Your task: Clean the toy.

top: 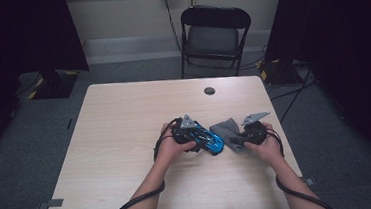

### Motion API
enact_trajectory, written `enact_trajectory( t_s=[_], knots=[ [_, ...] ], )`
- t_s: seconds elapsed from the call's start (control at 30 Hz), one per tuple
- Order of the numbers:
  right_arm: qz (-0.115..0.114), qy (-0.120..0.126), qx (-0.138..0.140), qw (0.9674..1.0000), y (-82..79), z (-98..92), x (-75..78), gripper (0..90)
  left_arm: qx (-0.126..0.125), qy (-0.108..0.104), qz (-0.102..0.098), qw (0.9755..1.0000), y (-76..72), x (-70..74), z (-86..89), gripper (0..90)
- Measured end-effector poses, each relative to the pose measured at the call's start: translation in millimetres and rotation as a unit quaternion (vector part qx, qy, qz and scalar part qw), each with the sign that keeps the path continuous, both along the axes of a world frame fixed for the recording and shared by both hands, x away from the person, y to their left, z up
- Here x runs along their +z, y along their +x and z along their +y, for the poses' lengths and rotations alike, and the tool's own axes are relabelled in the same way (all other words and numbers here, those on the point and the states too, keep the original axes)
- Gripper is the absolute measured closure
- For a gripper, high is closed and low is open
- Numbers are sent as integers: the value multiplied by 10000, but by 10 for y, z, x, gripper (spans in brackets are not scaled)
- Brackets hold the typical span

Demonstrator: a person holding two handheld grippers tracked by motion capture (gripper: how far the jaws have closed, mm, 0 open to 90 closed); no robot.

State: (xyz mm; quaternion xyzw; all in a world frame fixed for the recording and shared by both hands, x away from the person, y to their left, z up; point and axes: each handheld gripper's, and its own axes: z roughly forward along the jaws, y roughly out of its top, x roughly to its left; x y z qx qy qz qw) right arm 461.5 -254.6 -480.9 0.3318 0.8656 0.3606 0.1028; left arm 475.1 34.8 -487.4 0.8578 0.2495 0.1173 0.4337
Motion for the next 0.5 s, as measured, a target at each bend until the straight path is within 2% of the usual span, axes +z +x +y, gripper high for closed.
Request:
enact_trajectory(
  t_s=[0.5],
  knots=[
    [69, 144, -37, 9999, -182, -135, -9, 759, 17, 0, 3, 10000, -3, 1, -4, 155]
  ],
)
